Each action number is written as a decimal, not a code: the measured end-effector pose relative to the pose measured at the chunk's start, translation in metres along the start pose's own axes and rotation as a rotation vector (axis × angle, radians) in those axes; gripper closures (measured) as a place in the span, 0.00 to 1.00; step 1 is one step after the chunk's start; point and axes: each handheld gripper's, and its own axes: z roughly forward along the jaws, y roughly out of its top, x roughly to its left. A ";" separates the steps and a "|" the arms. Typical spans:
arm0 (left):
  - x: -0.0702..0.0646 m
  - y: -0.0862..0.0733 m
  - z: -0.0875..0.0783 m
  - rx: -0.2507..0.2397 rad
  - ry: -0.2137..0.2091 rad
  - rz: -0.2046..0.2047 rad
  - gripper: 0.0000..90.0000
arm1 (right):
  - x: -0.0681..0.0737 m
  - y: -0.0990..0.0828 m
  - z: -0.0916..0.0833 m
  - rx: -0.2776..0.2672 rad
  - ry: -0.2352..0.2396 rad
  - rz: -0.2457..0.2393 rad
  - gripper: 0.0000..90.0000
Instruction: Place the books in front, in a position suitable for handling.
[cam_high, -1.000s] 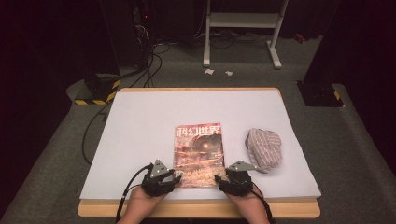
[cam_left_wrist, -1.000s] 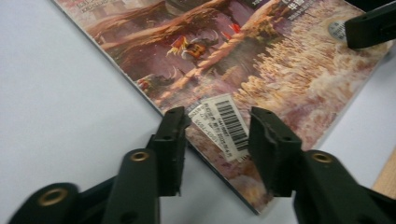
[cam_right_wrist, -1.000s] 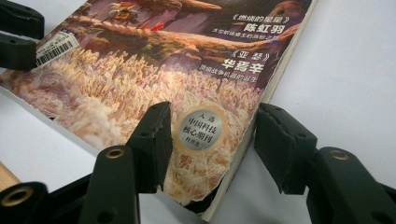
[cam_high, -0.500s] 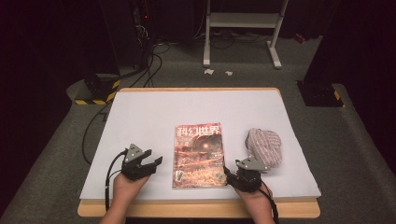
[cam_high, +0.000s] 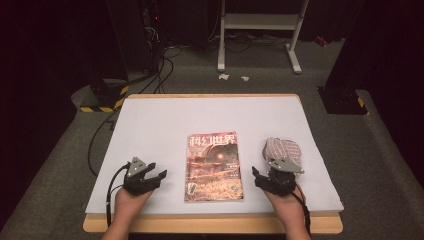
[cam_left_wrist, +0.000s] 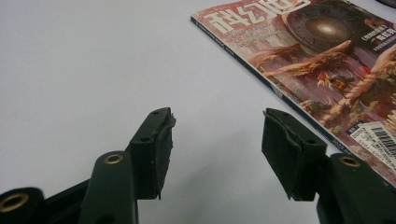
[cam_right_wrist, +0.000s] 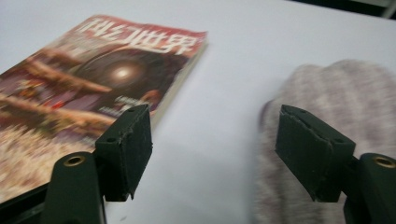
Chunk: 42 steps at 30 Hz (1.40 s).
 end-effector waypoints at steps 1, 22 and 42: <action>-0.001 0.000 0.001 0.004 0.000 0.008 0.47 | -0.006 0.003 0.000 0.002 -0.012 0.008 0.28; -0.015 -0.003 0.005 0.032 -0.032 0.029 0.46 | -0.095 -0.019 0.039 0.261 -0.062 0.236 0.14; -0.018 -0.002 0.007 0.042 -0.046 0.039 0.46 | -0.068 -0.022 0.039 0.272 -0.106 0.102 0.65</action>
